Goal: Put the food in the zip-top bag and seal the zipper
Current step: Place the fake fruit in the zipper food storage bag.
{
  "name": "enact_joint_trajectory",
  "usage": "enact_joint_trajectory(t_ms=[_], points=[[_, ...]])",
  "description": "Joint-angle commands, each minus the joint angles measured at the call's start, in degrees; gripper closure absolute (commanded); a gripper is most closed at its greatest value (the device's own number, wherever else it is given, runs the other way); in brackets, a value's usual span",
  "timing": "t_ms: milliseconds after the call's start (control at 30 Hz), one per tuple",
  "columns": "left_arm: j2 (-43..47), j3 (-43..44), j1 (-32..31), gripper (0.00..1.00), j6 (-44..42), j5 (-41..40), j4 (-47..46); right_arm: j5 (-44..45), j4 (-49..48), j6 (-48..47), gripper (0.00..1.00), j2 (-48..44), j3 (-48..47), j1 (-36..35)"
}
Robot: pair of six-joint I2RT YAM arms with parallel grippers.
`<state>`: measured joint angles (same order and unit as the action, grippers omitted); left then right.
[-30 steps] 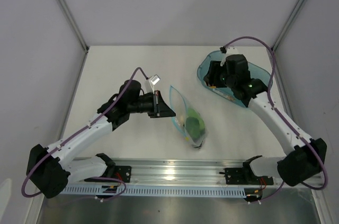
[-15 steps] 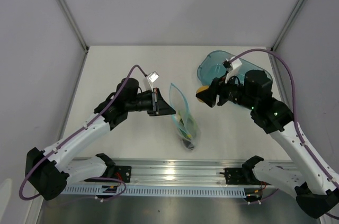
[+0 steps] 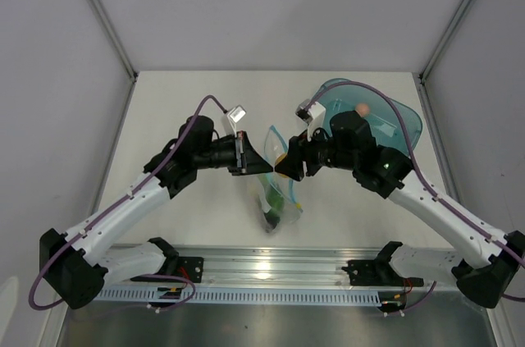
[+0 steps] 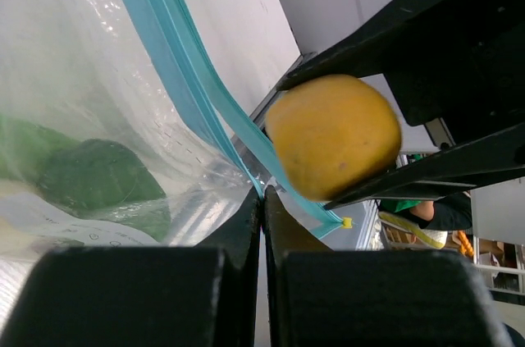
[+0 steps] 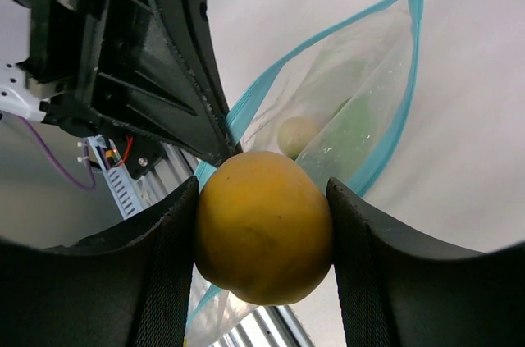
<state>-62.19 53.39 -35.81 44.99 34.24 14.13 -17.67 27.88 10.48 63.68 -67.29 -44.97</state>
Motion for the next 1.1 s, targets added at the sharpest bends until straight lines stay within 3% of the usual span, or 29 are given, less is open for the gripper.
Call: enact_joint_trajectory(t_ms=[0, 300, 700, 900, 933, 967, 1033, 1067], points=[[-0.12, 0.23, 0.48, 0.99, 0.18, 0.48, -1.82, 2.81, -2.74, 0.59, 0.88, 2.23, -0.65, -1.08], [0.49, -0.39, 0.39, 0.99, -0.08, 0.39, -1.56, 4.4, -4.06, 1.03, 0.78, 5.22, -0.92, -1.44], [2.87, -2.06, 0.39, 0.99, -1.14, -1.89, 0.28, -1.13, -9.42, 2.79, 0.76, 9.71, 2.6, -1.61], [3.57, -2.67, 0.48, 0.99, -1.49, -2.51, 1.07, -0.52, -9.42, 2.79, 0.49, 9.97, 2.51, -2.66], [3.66, -2.76, 0.48, 0.99, -1.49, -2.6, 1.07, 0.26, -9.16, 2.79, 0.42, 9.89, 2.42, -2.93], [3.75, -2.67, 0.48, 0.99, -1.49, -2.69, 1.07, 0.62, -9.07, 2.7, 0.23, 9.45, 2.42, -3.1], [3.92, -2.94, 0.39, 0.99, -1.57, -2.77, 1.16, 1.14, -8.9, 2.62, 0.07, 9.1, 2.25, -3.37], [3.92, -2.76, 0.48, 1.0, -1.49, -2.86, 1.16, 1.41, -8.89, 2.62, 0.06, 8.66, 2.16, -3.46]])
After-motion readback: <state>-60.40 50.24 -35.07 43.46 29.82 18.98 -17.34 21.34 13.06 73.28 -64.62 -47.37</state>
